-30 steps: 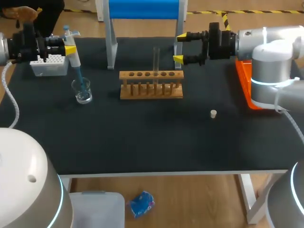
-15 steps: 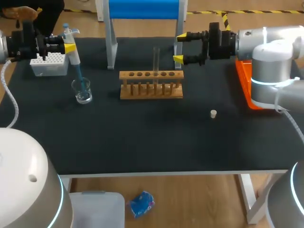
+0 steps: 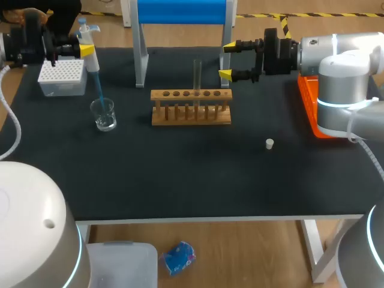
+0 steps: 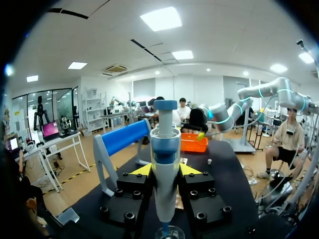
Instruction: Invert the test tube, pick up the pipette, mount the tip to pipette, aspirate from beaker and dispense into the tube, eject the tip, return the pipette, and cap with the stopper.
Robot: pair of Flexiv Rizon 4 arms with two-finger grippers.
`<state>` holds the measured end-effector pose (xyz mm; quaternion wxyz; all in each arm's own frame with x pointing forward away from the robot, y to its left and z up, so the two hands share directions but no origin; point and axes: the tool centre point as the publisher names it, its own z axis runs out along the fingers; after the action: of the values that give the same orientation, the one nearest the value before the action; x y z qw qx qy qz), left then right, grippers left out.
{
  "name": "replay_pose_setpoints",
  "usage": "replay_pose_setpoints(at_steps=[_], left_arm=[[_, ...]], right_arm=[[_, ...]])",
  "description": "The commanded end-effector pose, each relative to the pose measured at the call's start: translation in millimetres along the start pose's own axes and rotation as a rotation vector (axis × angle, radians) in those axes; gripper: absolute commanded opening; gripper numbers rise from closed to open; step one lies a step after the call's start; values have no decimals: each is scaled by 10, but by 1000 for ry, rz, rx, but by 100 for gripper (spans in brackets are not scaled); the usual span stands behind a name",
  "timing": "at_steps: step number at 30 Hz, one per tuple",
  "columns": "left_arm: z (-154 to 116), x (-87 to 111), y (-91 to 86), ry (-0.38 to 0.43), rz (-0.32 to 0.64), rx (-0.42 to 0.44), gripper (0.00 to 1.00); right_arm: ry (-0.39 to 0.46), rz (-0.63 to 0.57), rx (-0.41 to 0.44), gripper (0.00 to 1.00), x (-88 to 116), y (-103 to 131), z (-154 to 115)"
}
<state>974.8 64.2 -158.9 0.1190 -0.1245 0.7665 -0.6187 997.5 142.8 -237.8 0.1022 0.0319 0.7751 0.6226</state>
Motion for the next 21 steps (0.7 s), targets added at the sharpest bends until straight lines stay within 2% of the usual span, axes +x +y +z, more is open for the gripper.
replay_pose_setpoints(at_steps=[1,8,21], left_arm=[[-36,72,-151,-13,6,-15,0],[-54,97,-271,-8,16,-6,0],[-54,97,-271,-8,16,-6,0]], right_arm=[[-2,-1,-1,100,4,-2,-1],[-2,-1,-1,100,4,-2,-1],[-2,-1,-1,100,4,-2,-1]])
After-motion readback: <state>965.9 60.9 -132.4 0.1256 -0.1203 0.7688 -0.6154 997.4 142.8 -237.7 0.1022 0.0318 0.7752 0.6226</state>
